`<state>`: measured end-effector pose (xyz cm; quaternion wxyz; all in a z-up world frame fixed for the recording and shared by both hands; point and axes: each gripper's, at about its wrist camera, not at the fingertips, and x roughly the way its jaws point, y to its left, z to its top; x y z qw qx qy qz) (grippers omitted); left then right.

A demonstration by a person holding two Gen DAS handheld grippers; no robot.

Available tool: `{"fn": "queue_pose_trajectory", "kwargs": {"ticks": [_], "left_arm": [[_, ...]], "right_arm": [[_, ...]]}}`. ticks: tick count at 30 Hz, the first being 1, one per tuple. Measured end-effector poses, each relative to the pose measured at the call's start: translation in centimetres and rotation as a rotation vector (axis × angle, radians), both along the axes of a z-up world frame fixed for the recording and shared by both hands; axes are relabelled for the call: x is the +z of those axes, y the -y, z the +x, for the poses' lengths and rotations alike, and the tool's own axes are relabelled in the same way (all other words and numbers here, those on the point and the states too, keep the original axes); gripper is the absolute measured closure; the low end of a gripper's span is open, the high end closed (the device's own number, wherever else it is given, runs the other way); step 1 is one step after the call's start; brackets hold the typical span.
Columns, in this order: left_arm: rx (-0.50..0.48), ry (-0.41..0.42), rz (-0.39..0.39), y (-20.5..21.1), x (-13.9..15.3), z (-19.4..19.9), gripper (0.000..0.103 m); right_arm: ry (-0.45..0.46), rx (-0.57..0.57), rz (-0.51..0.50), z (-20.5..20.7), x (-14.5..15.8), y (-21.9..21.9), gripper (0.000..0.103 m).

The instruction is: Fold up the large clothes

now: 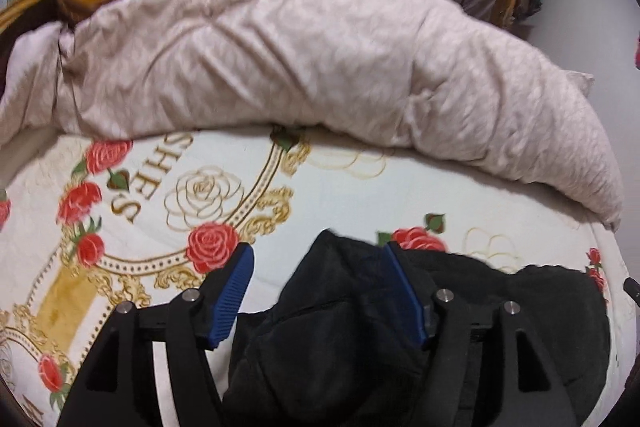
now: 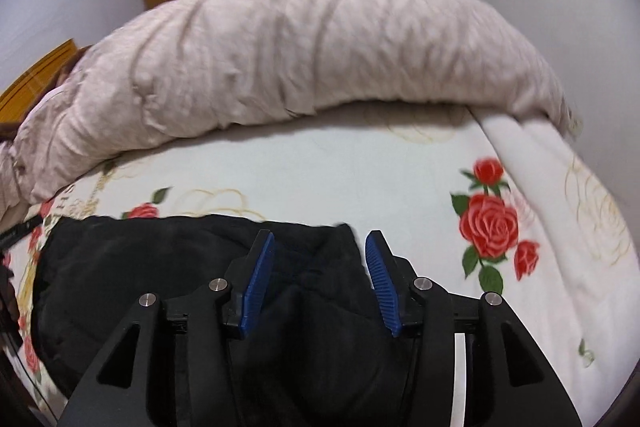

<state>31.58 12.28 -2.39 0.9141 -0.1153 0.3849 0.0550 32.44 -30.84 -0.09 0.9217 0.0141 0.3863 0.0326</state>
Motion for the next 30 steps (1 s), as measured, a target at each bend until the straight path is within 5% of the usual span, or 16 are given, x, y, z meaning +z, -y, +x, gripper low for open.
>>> {"fn": "queue_pose_trajectory", "kwargs": {"ticks": [3,7,11,22,26,30], "left_arm": [[-0.115,0.017,-0.042,3.2,0.6,-0.6,0.029],[-0.293,-0.064,-0.018,8.8,-2.5,0.9,0.029],[-0.283,-0.117,0.026,10.0,-6.2,3.0,0.028],[-0.256,-0.090,0.082,10.7,-9.5,4.2,0.028],[-0.258,-0.105,0.108,11.0,-9.3,4.5,0.028],[-0.278,-0.108,0.084,10.0,-6.4,3.2,0.033]], "right_arm": [[-0.044,0.096,0.030,-0.1,-1.2,-3.2,0.053],[-0.155,0.124,0.025,2.4,-5.4,-5.7,0.053],[-0.181,0.105,0.012,4.3,-8.2,-5.5,0.048],[-0.156,0.086,0.023,5.8,-11.6,-5.0,0.047],[-0.139,0.080,0.032,5.4,-10.9,-4.8,0.047],[-0.074,0.062,0.024,3.1,-6.9,-3.8,0.046]]}}
